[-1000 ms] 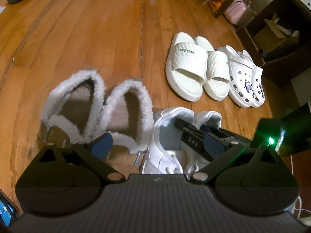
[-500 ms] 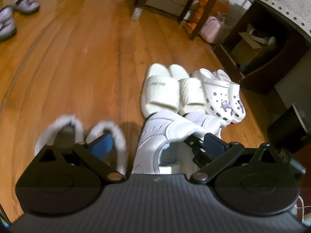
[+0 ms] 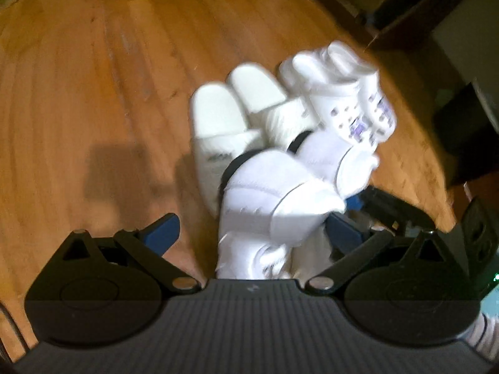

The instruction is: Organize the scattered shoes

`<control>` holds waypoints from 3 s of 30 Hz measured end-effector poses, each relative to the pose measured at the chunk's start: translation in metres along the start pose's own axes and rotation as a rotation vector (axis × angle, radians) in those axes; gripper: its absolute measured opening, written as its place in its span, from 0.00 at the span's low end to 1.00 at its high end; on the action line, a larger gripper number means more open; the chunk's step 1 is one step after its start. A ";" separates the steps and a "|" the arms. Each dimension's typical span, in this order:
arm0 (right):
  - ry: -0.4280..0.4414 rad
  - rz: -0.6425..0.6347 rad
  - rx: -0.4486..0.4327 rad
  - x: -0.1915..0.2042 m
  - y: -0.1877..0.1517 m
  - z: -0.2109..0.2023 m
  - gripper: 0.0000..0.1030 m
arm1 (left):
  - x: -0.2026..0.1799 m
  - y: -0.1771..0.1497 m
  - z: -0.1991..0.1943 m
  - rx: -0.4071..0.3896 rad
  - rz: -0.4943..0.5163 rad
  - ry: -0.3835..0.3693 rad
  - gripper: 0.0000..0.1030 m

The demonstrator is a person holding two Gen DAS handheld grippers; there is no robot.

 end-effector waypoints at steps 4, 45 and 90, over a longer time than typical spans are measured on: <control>0.025 0.046 0.044 0.009 0.017 0.010 0.26 | 0.009 -0.005 -0.054 -0.154 0.095 0.148 0.99; -0.141 0.260 0.571 0.099 0.103 0.270 0.25 | 0.163 -0.022 0.026 -0.330 0.007 -0.126 0.99; -0.180 -0.895 0.631 0.038 -0.051 0.171 0.65 | 0.175 -0.022 0.078 -0.242 -0.177 -0.105 0.99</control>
Point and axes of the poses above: each gripper's, at about its wrist camera, not at the fingertips, and z roughly the way its jaws point, x to its left, y to its top, the point moved 7 cm from there along z, roughly the way its jaws point, and after that the axes turned 5 degrees about -z, right-handed, at the moved point
